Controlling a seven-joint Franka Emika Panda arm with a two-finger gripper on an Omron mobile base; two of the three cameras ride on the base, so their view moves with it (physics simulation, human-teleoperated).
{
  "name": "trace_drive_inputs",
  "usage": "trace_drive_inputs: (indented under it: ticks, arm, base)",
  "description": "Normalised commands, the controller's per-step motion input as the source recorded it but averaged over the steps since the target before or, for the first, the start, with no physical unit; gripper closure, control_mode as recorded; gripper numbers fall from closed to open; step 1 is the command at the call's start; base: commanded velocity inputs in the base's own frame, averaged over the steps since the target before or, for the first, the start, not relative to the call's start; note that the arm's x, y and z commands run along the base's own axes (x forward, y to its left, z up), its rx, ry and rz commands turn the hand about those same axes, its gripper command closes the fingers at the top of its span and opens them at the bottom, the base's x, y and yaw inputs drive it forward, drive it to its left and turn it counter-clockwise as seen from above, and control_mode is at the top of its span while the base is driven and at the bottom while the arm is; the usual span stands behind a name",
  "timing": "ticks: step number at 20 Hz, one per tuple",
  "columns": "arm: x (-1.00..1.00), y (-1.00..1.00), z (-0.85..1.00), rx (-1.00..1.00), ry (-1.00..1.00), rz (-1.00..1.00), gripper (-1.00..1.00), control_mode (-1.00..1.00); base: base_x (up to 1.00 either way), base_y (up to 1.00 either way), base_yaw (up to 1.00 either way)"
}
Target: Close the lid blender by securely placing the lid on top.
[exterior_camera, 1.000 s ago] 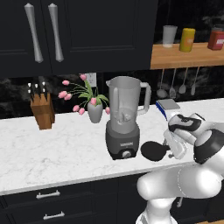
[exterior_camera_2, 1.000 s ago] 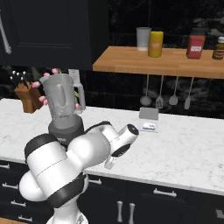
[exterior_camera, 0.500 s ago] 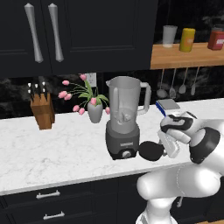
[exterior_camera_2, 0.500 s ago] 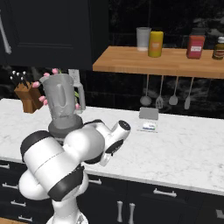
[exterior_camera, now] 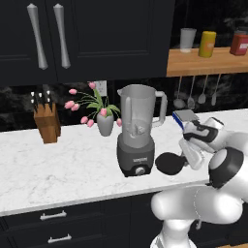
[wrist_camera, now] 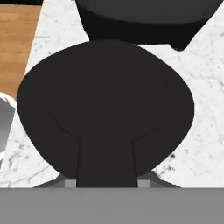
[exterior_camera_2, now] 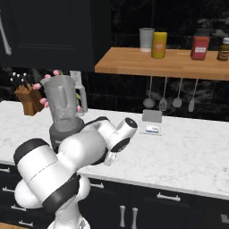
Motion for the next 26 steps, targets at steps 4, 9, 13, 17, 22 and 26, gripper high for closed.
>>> trace_drive_inputs:
  ticks: [4, 9, 13, 17, 22, 26]
  arm:
    - [-0.43, -0.27, 0.92, 0.0, -0.04, -0.01, 1.0, -1.0]
    - [-0.67, -0.28, 0.9, 0.04, -0.06, 0.0, 1.0, -1.0]
    - [-0.87, -0.07, 0.86, 0.06, -0.11, 0.0, 1.0, -1.0]
    - [-0.96, -0.01, 0.84, 0.07, -0.15, 0.0, 1.0, -1.0]
    - [-0.89, 0.0, 0.89, 0.06, -0.15, 0.0, 1.0, -1.0]
    - [-0.44, 0.01, 0.87, 0.06, -0.1, 0.0, 1.0, -1.0]
  base:
    - [0.0, 0.0, 0.0]
    - [0.0, 0.0, 0.0]
    - [0.0, 0.0, 0.0]
    - [0.0, 0.0, 0.0]
    - [0.0, 0.0, 0.0]
    - [0.0, 0.0, 0.0]
